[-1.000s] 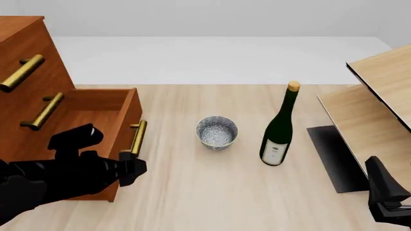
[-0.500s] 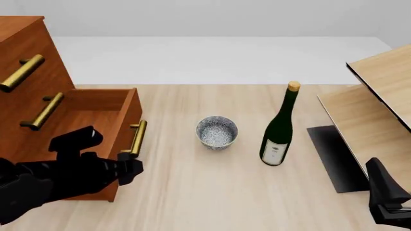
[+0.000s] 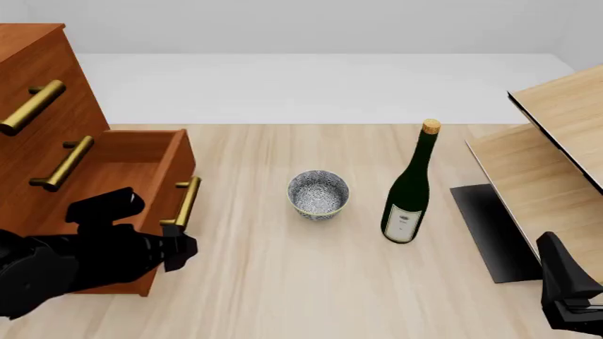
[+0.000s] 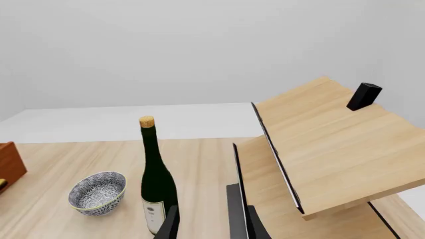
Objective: Close the bottom drawer of the cabinet and open the top drawer.
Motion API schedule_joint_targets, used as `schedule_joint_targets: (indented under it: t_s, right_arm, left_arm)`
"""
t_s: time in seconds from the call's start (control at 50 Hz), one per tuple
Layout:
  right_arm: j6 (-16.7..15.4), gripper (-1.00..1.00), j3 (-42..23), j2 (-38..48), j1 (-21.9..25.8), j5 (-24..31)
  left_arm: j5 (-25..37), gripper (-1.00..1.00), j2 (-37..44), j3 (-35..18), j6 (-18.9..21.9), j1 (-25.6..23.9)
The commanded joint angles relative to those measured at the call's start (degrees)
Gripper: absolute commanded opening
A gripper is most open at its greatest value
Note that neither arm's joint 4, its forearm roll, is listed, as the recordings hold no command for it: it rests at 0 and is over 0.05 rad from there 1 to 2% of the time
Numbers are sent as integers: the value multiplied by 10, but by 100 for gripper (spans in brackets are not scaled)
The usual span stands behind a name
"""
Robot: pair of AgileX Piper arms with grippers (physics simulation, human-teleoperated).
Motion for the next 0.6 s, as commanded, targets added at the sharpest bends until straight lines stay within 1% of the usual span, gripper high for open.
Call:
schedule_joint_targets:
  t_s: [0.02, 0.04, 0.06, 0.14, 0.2, 0.22, 0.28, 0.36, 0.44, 0.48, 0.6]
  right_arm:
    - [-1, 100, 0, 1, 1, -1]
    - [-1, 100, 0, 1, 1, -1]
    - [0, 100, 0, 1, 1, -1]
    - [-1, 100, -1, 2, 2, -2]
    - [-1, 100, -1, 4, 2, -3]
    - [-1, 100, -1, 6, 2, -6]
    - [0, 100, -1, 10, 2, -9]
    - [0, 100, -1, 15, 2, -14]
    - [0, 100, -1, 14, 2, -13]
    - [0, 100, -1, 15, 2, -14]
    - [1, 100, -1, 7, 2, -6]
  left_arm:
    - [8, 100, 10, 0, 31, 39]
    - [12, 100, 17, -3, 45, 49]
    - [10, 100, 9, -2, 39, 47]
    - [16, 100, 11, -5, 59, 68]
    - [16, 100, 11, -4, 61, 72]
    - [17, 100, 17, -5, 76, 82]
    - [13, 100, 15, -2, 76, 86]
    - [12, 100, 24, 0, 107, 116]
    - [8, 100, 18, 3, 99, 119]
    - [9, 100, 18, 3, 113, 130]
    - [11, 100, 17, 4, 124, 147]
